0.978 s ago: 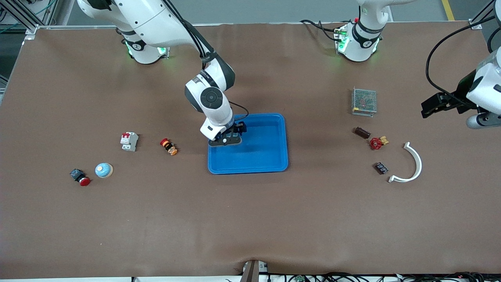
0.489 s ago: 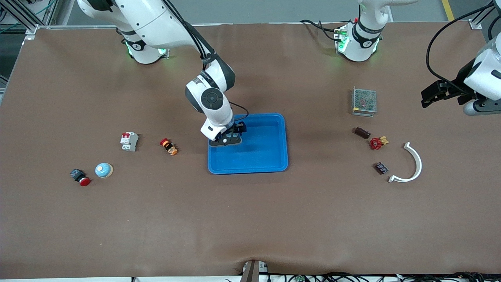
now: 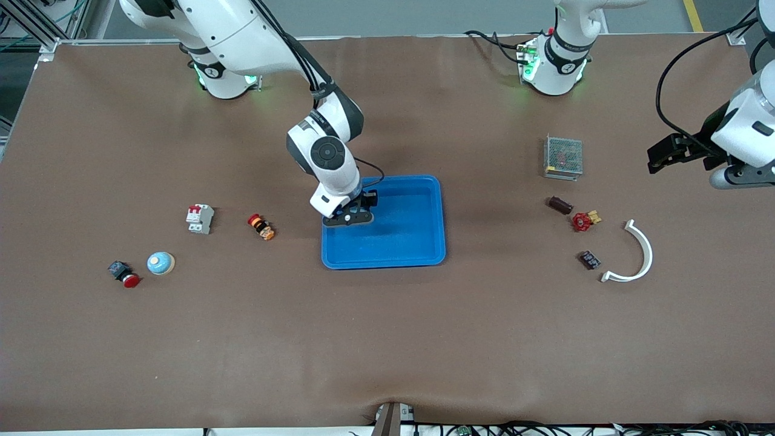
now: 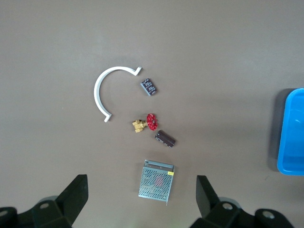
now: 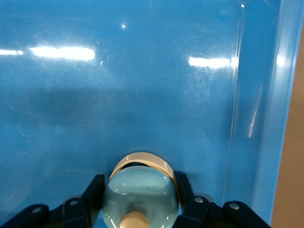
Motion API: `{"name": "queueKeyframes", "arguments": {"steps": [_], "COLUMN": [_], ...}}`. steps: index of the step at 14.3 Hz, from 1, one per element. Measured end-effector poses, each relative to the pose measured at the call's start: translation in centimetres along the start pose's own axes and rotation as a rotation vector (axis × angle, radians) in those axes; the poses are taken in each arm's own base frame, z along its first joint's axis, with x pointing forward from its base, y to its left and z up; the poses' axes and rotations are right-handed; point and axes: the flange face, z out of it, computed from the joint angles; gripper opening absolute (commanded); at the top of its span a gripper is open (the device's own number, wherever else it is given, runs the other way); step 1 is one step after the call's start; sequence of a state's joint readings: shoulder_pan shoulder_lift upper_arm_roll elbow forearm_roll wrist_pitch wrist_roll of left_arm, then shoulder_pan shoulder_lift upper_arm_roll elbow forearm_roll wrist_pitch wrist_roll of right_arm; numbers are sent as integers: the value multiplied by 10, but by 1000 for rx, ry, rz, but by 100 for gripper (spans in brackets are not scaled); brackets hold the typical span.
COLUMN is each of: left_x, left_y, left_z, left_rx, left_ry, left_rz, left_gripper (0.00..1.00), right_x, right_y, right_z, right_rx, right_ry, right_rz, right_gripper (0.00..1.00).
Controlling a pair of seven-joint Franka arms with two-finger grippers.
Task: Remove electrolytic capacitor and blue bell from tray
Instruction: 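Carry the bell with the right gripper toward the first bell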
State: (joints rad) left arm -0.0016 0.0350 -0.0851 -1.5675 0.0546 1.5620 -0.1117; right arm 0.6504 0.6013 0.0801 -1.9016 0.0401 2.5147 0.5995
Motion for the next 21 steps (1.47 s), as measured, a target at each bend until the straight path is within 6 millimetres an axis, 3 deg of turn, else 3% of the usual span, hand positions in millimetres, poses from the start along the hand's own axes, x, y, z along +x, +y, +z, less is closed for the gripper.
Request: {"name": "queueKeyframes", "arguments": {"steps": [4, 6, 8, 11, 14, 18, 21], "left_x": [11, 13, 13, 14, 12, 7, 7], "left_y": [-3, -8, -9, -9, -10, -15, -16], "left_z": [-12, -14, -12, -11, -11, -11, -13], "left_rx": [-6, -7, -7, -6, -4, -1, -1], "left_ry": [30, 33, 30, 24, 8, -28, -25], "left_rz": [-7, -15, -18, -17, -18, -27, -28], "left_gripper": [100, 100, 100, 100, 100, 100, 100], "right_x": [8, 18, 32, 57, 82, 106, 113], "right_y": [-1, 3, 19, 74, 144, 234, 281], "right_z": [-17, -44, -75, -116, -143, -150, -148], "right_rx": [-23, -42, -51, -57, -46, -20, -5], "right_ry": [-27, -49, -63, -97, -118, -129, -126], "right_rz": [5, 13, -8, -92, -196, -326, -398], "right_gripper": [46, 46, 46, 46, 45, 45, 45]}}
